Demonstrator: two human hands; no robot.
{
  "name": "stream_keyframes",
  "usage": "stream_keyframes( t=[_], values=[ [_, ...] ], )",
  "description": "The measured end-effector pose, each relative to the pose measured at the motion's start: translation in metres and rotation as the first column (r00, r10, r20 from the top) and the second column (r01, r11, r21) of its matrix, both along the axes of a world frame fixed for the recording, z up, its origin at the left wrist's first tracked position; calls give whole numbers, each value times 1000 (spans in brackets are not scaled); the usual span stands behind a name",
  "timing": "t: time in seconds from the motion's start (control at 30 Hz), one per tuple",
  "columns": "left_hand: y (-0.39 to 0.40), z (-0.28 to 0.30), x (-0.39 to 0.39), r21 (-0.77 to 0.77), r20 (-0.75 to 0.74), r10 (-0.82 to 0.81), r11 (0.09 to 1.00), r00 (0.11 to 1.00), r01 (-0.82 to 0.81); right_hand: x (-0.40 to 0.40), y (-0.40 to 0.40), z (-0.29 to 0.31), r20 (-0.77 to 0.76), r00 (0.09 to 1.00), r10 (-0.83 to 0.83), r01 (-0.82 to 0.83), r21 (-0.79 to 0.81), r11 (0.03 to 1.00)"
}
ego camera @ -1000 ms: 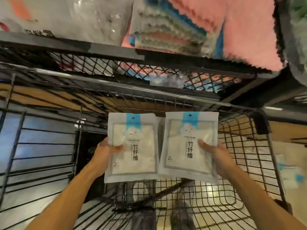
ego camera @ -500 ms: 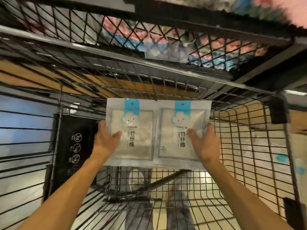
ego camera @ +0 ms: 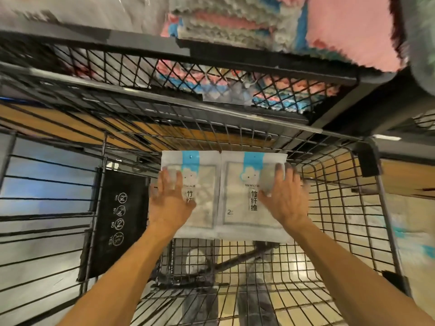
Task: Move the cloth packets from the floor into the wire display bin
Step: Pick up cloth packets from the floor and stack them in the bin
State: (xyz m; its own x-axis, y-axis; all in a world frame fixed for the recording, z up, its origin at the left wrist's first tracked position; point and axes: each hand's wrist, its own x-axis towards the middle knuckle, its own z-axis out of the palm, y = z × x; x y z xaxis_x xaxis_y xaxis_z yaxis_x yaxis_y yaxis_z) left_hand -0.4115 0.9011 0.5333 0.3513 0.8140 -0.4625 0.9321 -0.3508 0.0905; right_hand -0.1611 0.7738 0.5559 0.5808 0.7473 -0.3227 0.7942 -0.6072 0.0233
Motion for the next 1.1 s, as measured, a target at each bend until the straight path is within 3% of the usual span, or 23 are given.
stream_keyframes(
  t=[0.23,0.77,1.1],
  values=[
    [8,94,28,111,-34,-133,984,991,136,18,0,83,-15,993,115,-115,4,993],
    [4,360,52,244,-29,-32,969,999,38,43,1,312,-6,994,108,-103,254,962],
    [-1,498,75,337,32,-106,937,994,89,63,-19,456,24,996,91,-93,343,935]
  ],
)
